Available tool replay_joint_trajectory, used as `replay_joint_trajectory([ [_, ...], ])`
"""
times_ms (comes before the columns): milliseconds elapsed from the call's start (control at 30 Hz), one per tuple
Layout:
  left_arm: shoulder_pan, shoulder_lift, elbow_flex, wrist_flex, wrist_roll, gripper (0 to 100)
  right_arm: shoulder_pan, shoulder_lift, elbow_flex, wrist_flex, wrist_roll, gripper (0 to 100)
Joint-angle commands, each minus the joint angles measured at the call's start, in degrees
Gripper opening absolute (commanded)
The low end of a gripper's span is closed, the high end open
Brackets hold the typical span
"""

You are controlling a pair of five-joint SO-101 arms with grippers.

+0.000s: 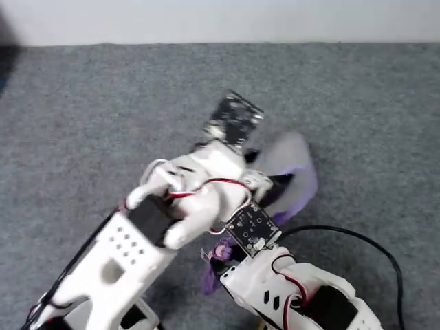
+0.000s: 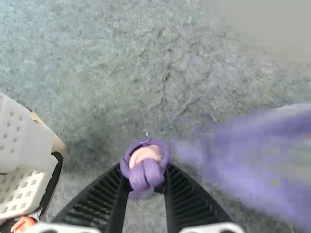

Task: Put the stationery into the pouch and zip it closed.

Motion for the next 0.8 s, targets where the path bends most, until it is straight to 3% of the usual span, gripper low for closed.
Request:
replay_joint_trajectory([
  [0, 2.02, 1.58, -2.95, -4.66, 0.88, 24, -0.22, -0.13, 0.00, -1.36, -1.41, 0.8],
  [300, -3.78, -2.55, -7.87, -4.13, 4.40, 24, 8.04, -0.13, -0.35, -2.24, -0.35, 0.8],
  [500, -8.44, -6.42, -8.40, -3.60, 6.42, 24, 9.19, -0.13, -1.32, -2.42, -0.62, 0.8],
  [767, -12.04, -8.62, -8.31, 2.55, 6.24, 24, 15.52, -0.13, -4.48, -1.98, 1.32, 0.8],
])
